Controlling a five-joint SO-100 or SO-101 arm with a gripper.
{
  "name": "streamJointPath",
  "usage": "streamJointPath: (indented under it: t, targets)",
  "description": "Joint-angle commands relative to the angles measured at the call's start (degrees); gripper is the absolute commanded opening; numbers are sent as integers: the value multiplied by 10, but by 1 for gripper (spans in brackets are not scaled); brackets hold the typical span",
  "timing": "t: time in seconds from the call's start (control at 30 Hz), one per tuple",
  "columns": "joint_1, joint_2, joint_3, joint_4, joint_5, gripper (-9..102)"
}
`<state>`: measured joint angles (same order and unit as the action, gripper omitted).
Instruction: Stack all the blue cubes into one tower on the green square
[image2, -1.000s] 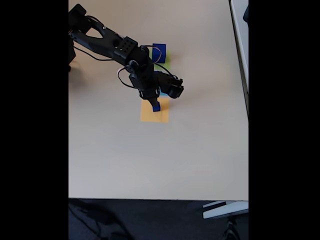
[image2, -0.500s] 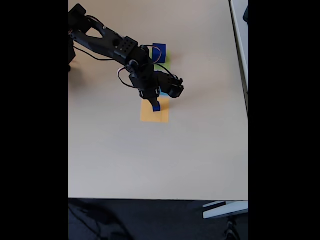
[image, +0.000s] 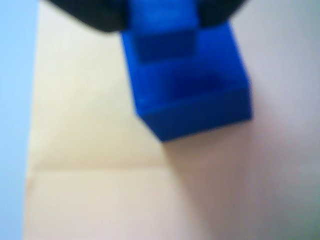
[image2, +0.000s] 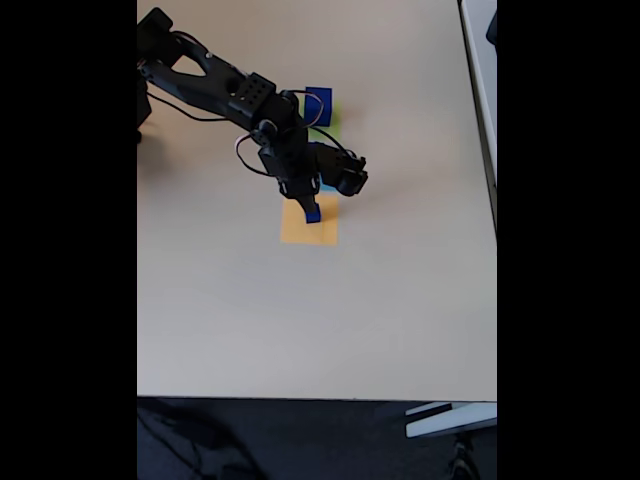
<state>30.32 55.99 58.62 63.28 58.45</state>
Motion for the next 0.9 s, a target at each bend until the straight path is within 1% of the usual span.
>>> streamJointPath:
  t: [0.0,0.87]
  targets:
    - [-5,39,-38,-7,6,6]
    - [-18,51,-38,-19,17,8]
